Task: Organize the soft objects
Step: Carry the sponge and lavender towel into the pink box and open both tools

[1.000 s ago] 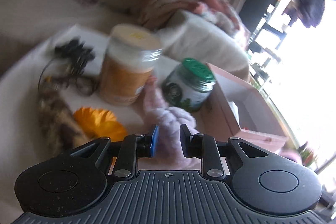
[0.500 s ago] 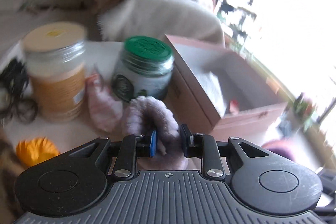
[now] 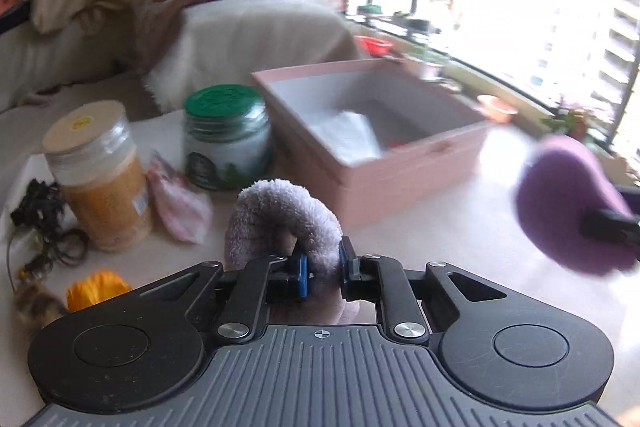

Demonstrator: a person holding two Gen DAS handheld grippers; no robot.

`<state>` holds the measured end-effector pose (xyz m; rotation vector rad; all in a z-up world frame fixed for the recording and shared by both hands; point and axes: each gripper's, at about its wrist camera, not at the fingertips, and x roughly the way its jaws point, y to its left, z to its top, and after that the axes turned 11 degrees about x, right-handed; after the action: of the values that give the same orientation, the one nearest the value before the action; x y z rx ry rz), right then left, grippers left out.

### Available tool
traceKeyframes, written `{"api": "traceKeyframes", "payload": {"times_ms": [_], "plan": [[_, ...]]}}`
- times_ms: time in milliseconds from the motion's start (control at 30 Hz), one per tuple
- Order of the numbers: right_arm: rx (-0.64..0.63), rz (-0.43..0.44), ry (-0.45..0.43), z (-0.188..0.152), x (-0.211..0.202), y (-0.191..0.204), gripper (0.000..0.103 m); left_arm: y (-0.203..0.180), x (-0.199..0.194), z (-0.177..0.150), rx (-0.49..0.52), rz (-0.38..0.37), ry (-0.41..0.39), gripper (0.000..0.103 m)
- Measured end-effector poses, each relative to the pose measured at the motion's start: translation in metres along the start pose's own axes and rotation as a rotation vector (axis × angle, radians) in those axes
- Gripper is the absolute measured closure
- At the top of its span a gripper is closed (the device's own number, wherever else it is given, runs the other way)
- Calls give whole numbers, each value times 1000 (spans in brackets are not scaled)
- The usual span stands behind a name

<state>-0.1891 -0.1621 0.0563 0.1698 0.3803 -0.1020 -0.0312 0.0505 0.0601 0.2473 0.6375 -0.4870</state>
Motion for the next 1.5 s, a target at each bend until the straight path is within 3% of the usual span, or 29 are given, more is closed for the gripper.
{"api": "traceKeyframes", "payload": {"times_ms": [100, 167, 300, 367, 433, 500, 533, 600, 700, 867, 1067, 1133, 1233, 1400, 1500], "plan": [[-12, -20, -20, 4, -15, -5, 73, -10, -26, 4, -21, -125, -37, 86], [-7, -22, -30, 10, -20, -10, 73, -15, -38, 18, -5, -152, -88, 86], [4, -25, -68, 34, -20, -19, 73, -12, -35, 79, 17, -159, -233, 83], [14, -32, -87, 50, -13, -25, 73, 2, -19, 114, -54, -233, -294, 80], [33, -54, -101, 64, -4, -32, 73, 22, 17, 142, -173, -331, -244, 78], [46, -78, -105, 75, 9, -39, 73, 32, 59, 155, -214, -303, -110, 76], [49, -86, -103, 79, 15, -42, 73, 34, 72, 154, -201, -269, -84, 76], [52, -102, -93, 88, 31, -47, 73, 45, 85, 145, -194, -251, -116, 76], [41, -104, -78, 102, 55, -49, 73, 70, 80, 122, -310, -293, -186, 76], [164, 3, 40, 142, 118, -47, 73, 96, 28, 86, -334, -215, -268, 76], [401, 170, 211, 161, 212, -28, 72, 122, -27, 35, -350, -136, -272, 76], [419, 130, 254, 156, 236, -21, 65, 140, -38, 18, -347, -50, -261, 76], [342, 30, 251, 147, 247, -10, 63, 169, -57, -11, -368, 85, -232, 76], [161, -184, 232, 132, 238, -1, 63, 207, -82, -66, -482, 218, -180, 76], [100, -202, 200, 123, 214, 3, 63, 220, -79, -86, -543, 308, -122, 76]]}}
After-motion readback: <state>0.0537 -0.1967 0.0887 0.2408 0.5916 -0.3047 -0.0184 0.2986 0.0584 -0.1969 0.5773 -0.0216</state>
